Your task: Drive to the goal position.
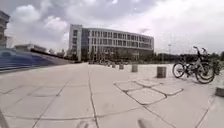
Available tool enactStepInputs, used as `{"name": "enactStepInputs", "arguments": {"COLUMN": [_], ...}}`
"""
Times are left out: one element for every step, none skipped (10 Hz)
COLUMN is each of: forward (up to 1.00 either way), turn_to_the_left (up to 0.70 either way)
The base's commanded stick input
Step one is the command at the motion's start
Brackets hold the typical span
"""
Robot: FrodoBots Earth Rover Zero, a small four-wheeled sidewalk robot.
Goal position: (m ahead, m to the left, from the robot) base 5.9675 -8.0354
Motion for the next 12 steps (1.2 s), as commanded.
{"name": "enactStepInputs", "arguments": {"forward": [0.7, 0.7, 0.7, 0.7, 0.7, 0.7, 0.7, 0.7, 0.7, 0.7, 0.7, 0.7], "turn_to_the_left": [0.0, 0.0, 0.0, 0.0, 0.0, 0.0, 0.0, 0.0, 0.0, 0.0, 0.0, 0.0]}}
